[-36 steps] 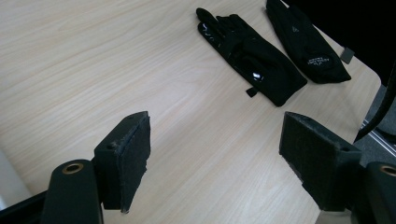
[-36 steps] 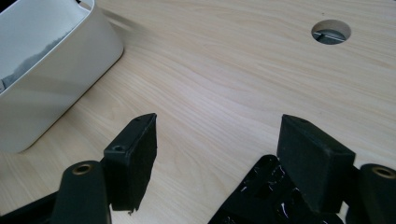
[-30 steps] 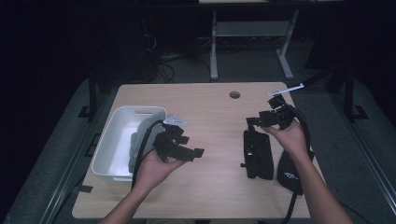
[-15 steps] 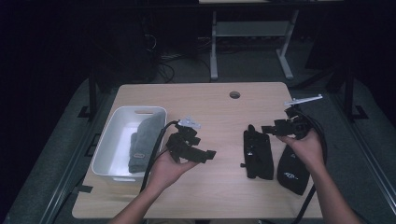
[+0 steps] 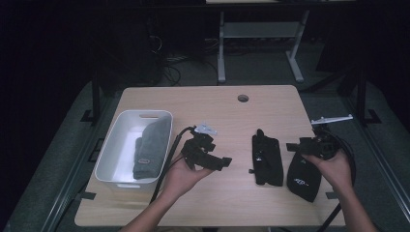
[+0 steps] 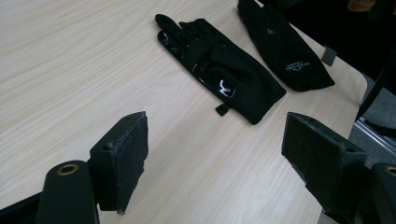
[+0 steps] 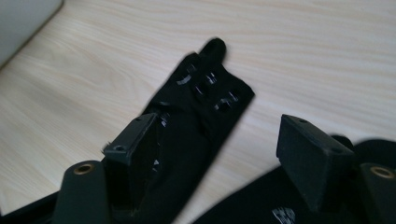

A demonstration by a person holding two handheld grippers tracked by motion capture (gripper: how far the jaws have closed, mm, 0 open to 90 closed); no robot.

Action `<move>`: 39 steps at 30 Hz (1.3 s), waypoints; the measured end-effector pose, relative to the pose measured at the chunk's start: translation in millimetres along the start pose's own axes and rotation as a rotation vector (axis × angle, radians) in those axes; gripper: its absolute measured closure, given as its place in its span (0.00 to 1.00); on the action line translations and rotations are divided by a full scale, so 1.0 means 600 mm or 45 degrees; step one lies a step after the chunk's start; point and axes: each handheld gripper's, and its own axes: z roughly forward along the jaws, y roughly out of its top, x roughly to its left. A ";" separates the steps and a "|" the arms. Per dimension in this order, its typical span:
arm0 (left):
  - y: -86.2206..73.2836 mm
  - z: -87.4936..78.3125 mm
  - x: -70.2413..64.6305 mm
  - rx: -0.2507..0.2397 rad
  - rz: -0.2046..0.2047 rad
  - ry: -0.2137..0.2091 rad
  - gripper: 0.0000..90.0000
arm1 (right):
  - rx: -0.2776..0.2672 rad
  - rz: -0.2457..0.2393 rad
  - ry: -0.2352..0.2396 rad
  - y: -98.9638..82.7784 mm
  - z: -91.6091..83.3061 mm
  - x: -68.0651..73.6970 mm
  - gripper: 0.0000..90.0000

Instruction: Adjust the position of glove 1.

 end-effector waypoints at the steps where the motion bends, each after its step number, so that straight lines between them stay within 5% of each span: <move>1: 0.001 0.002 -0.002 -0.001 -0.005 -0.003 0.25 | 0.003 0.000 -0.009 -0.007 -0.002 -0.004 0.32; 17: 0.003 0.029 -0.018 0.010 0.009 -0.029 0.24 | 0.053 0.023 -0.084 -0.083 -0.003 -0.036 0.35; 28: 0.003 0.036 -0.020 0.015 0.004 -0.041 0.24 | 0.108 -0.024 -0.119 -0.113 0.005 -0.038 0.37; 34: 0.001 0.037 -0.020 0.017 -0.001 -0.050 0.24 | 0.133 -0.083 -0.185 -0.123 0.014 -0.038 0.39; 39: 0.001 0.035 -0.019 0.016 0.005 -0.045 0.24 | 0.158 -0.072 -0.216 -0.129 0.017 -0.041 0.42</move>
